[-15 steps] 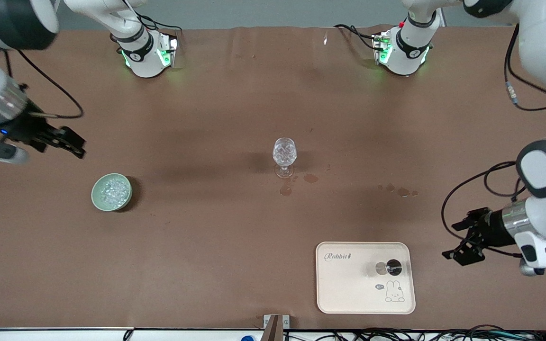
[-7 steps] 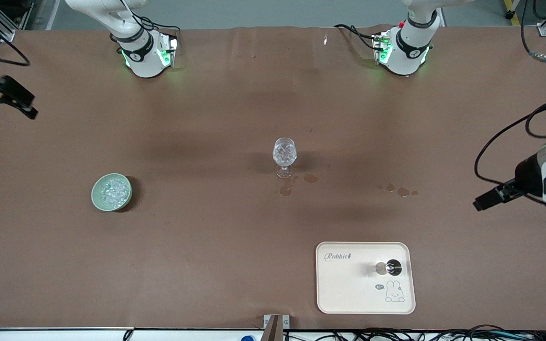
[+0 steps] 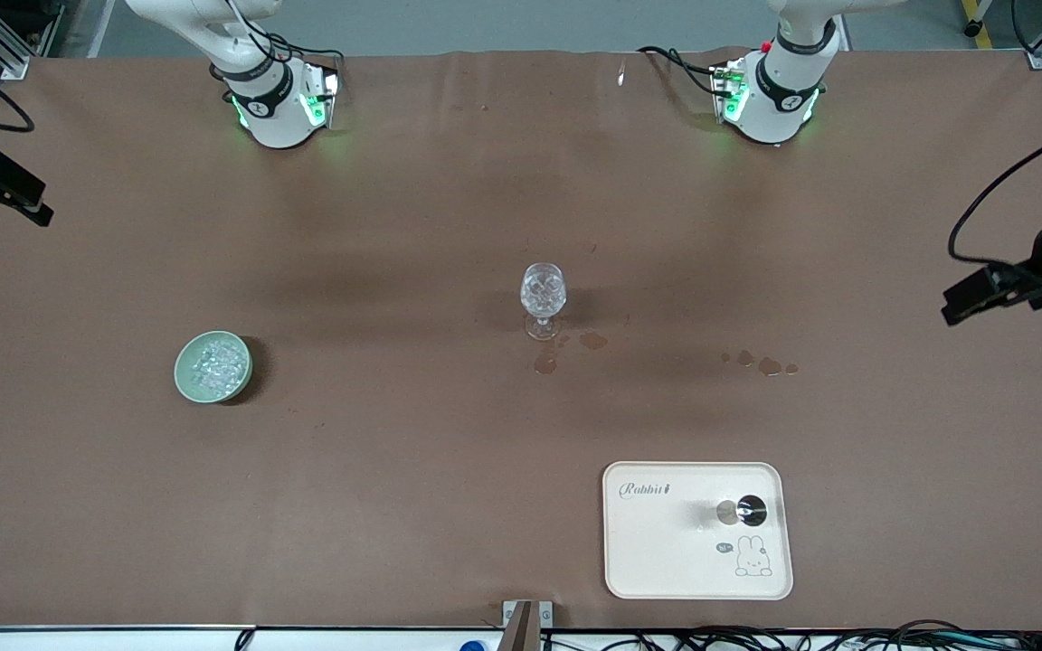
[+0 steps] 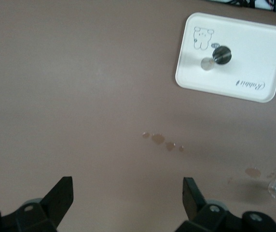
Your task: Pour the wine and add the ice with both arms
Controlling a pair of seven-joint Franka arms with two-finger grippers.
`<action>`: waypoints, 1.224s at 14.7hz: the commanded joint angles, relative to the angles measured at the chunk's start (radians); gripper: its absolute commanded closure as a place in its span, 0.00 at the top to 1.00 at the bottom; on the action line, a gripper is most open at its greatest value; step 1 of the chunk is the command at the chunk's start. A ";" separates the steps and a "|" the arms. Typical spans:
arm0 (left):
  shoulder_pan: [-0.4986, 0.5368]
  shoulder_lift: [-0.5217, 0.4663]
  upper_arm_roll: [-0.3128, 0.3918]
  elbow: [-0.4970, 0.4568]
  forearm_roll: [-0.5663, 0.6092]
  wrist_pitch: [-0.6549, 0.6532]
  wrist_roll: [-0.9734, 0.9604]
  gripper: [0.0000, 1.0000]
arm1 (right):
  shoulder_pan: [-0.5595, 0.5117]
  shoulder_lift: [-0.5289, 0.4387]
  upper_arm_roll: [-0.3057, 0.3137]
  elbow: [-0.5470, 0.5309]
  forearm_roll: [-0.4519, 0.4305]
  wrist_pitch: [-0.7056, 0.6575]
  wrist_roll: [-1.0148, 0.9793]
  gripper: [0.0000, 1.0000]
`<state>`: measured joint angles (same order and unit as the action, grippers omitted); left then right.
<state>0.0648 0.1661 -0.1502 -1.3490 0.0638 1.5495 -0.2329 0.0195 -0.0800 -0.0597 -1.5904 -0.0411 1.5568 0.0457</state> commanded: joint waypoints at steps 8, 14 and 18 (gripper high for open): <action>-0.065 -0.342 0.048 -0.389 -0.059 0.018 0.069 1.00 | -0.015 0.045 0.017 0.007 0.012 0.058 -0.072 0.98; -0.080 -0.343 0.034 -0.381 -0.058 0.018 0.072 1.00 | -0.013 0.057 0.017 0.003 0.012 0.042 -0.072 0.99; -0.080 -0.319 0.027 -0.357 -0.051 0.017 0.098 1.00 | -0.015 0.086 0.018 0.013 0.013 0.052 -0.079 0.99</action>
<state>-0.0166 -0.1596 -0.1217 -1.7165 0.0136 1.5592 -0.1563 0.0149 -0.0193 -0.0483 -1.5905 -0.0408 1.6086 -0.0145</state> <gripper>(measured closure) 0.000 0.004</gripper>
